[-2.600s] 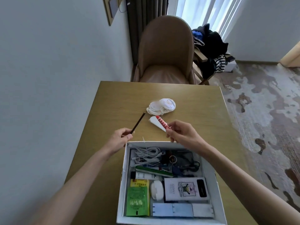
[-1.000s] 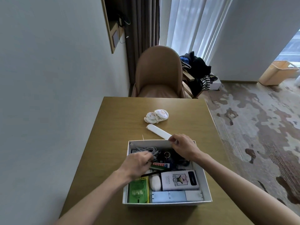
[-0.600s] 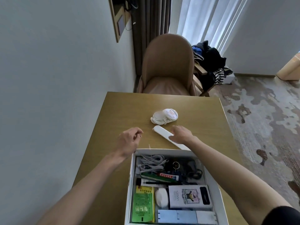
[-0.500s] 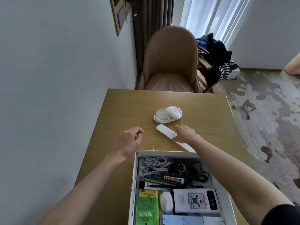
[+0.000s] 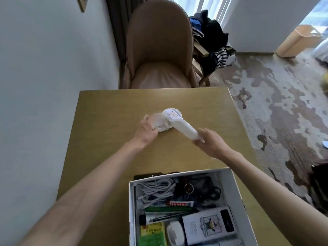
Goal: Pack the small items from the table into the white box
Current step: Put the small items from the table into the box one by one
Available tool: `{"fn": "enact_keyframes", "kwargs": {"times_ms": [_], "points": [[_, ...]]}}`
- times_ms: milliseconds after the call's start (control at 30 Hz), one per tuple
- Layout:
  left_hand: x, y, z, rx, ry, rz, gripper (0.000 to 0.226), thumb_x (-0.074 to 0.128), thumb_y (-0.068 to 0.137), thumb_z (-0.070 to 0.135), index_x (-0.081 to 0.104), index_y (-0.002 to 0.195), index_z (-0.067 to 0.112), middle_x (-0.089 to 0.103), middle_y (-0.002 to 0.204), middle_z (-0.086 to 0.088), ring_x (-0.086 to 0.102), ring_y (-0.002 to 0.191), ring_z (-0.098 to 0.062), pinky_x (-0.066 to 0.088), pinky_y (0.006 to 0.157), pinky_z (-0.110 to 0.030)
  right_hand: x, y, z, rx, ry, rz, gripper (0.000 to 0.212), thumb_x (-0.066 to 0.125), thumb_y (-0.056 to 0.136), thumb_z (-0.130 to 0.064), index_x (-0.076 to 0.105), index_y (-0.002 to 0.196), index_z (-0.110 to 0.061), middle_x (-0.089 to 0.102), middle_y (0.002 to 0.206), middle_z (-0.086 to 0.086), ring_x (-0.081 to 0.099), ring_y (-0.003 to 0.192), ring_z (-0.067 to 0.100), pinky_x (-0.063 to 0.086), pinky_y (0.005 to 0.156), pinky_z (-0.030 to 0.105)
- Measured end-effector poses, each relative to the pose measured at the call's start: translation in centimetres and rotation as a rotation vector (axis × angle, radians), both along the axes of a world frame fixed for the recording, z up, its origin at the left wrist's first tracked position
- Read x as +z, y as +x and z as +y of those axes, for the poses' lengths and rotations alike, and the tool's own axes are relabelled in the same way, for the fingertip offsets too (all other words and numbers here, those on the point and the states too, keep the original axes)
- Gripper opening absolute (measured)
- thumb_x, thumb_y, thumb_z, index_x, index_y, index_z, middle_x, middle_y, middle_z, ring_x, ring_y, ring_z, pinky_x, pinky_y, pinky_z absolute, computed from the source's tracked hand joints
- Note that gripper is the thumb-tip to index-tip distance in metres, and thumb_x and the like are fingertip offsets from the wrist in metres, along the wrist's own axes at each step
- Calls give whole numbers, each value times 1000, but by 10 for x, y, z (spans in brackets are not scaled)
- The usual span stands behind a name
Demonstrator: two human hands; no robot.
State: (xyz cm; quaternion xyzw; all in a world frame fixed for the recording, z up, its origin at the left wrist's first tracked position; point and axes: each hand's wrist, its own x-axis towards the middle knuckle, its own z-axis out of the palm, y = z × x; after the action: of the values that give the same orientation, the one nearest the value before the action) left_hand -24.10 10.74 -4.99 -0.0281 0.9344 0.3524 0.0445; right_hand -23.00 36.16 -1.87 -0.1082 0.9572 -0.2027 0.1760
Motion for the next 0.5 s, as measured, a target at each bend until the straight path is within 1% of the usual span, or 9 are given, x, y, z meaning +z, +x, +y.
{"fn": "enact_keyframes", "kwargs": {"times_ms": [67, 100, 167, 200, 267, 333, 400, 500], "points": [[-8, -21, 18, -57, -74, -31, 60, 62, 83, 28, 39, 138, 18, 39, 138, -8, 47, 119, -28, 44, 94, -38, 13, 8, 11, -78, -134, -25, 17, 60, 91, -25, 57, 98, -10, 62, 91, 7, 57, 82, 26, 47, 73, 41], [-11, -29, 26, -96, -135, -57, 71, 64, 82, 36, 31, 143, 22, 31, 145, -6, 41, 125, -27, 41, 100, -42, 18, 11, 14, -94, -168, -42, 17, 60, 92, -25, 58, 99, -10, 63, 90, 7, 59, 81, 25, 49, 72, 41], [-19, -42, 37, -187, -278, -112, 79, 64, 81, 44, 23, 146, 29, 22, 150, -3, 33, 131, -27, 35, 106, -44, 24, 15, 18, -99, -178, -72, 16, 59, 93, -25, 57, 98, -11, 63, 88, 6, 60, 79, 25, 49, 69, 40], [-23, -46, 40, -229, -341, -133, 78, 64, 81, 45, 23, 146, 31, 23, 149, -3, 32, 131, -27, 33, 108, -44, 25, 17, 19, -98, -175, -84, 15, 59, 93, -25, 57, 97, -11, 63, 87, 5, 59, 78, 24, 49, 67, 39], [-30, -50, 44, -273, -420, -141, 73, 64, 82, 43, 26, 144, 32, 30, 144, -5, 33, 128, -27, 34, 106, -43, 24, 18, 20, -93, -174, -97, 11, 59, 93, -25, 56, 93, -14, 61, 84, 0, 58, 76, 20, 46, 65, 35], [-33, -51, 44, -265, -440, -110, 64, 63, 83, 39, 34, 139, 31, 38, 137, -6, 37, 124, -27, 39, 100, -43, 23, 17, 19, -79, -156, -102, 12, 58, 93, -25, 57, 94, -14, 62, 87, 1, 59, 78, 21, 47, 68, 37], [-34, -51, 43, -244, -449, -97, 53, 63, 82, 36, 42, 130, 29, 43, 129, -5, 41, 120, -26, 41, 95, -42, 24, 17, 16, -56, -130, -103, 14, 57, 93, -26, 56, 94, -13, 62, 88, 3, 58, 79, 23, 48, 69, 40], [-32, -46, 42, -231, -511, -108, 42, 63, 80, 31, 46, 118, 24, 46, 123, -5, 44, 116, -26, 39, 93, -41, 27, 21, 12, -38, -137, -77, 15, 56, 93, -26, 50, 85, -16, 56, 82, -2, 54, 75, 22, 43, 64, 38]]}}
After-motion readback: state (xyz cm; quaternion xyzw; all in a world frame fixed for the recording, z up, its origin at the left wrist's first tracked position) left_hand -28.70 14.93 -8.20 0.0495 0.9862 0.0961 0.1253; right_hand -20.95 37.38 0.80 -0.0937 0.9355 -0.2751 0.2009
